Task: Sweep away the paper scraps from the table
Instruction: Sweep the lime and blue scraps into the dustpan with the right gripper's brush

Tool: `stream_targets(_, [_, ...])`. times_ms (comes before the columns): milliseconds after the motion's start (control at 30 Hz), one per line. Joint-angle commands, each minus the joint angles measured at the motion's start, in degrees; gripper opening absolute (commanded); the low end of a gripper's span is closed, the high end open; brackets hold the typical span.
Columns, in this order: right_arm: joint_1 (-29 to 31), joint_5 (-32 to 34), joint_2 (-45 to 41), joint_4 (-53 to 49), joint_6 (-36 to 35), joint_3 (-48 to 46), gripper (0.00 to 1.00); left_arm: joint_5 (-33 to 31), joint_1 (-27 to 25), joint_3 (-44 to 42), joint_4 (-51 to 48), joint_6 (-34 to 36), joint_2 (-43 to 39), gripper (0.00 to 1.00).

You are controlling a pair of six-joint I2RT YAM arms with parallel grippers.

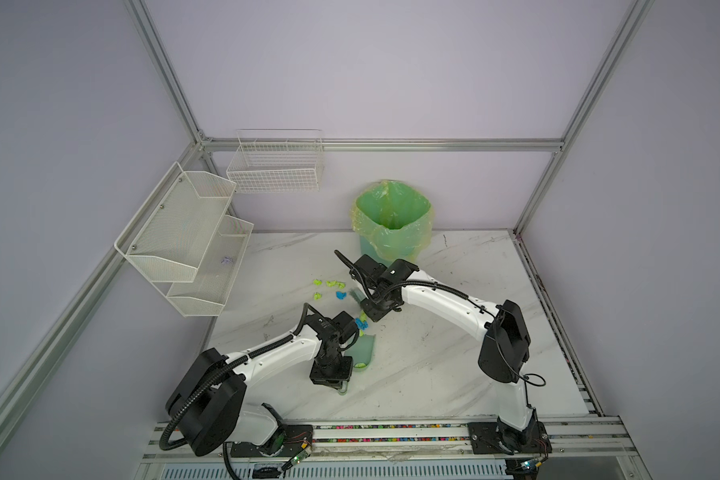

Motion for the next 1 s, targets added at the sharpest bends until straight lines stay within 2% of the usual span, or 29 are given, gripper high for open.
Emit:
stream_targets(0, [2.03, -6.74, -4.74, 0.17, -2.60, -3.12, 0.00, 0.35, 0.51, -0.13, -0.44, 1.12, 0.45, 0.00])
stream_targets(200, [3.38, -14.11, -12.74, 2.03, -2.01, -9.76, 0.00, 0.38, 0.72, 0.09, -0.20, 1.30, 2.63, 0.00])
stream_targets(300, [3.34, -15.60, -16.01, 2.79, 0.14, -11.11, 0.00, 0.32, 0.85, 0.31, -0.20, 1.38, 3.17, 0.00])
stream_targets(433, [2.62, -10.63, -17.45, 3.01, 4.74, -10.41, 0.00, -0.15, 0.85, 0.75, -0.22, 1.61, 3.60, 0.00])
stream_targets(533, [0.63, -9.63, -16.43, 2.91, 7.38, -10.39, 0.00, -0.28, 0.85, 0.95, -0.35, 1.59, 3.45, 0.00])
stream_targets(733, [-0.81, -9.46, -14.92, 2.47, 7.76, -9.60, 0.00, -0.98, 0.82, 0.84, -0.50, 1.33, 2.35, 0.00])
stream_targets(867, [-1.24, -6.96, -14.71, 2.40, 8.71, -7.79, 0.00, -0.95, 0.85, 0.93, -0.47, 1.45, 1.79, 0.00])
stream_targets(967, [-1.89, -8.95, -14.44, 2.47, 8.57, -7.29, 0.00, -1.12, 0.85, 1.17, -0.71, 1.54, 1.86, 0.00])
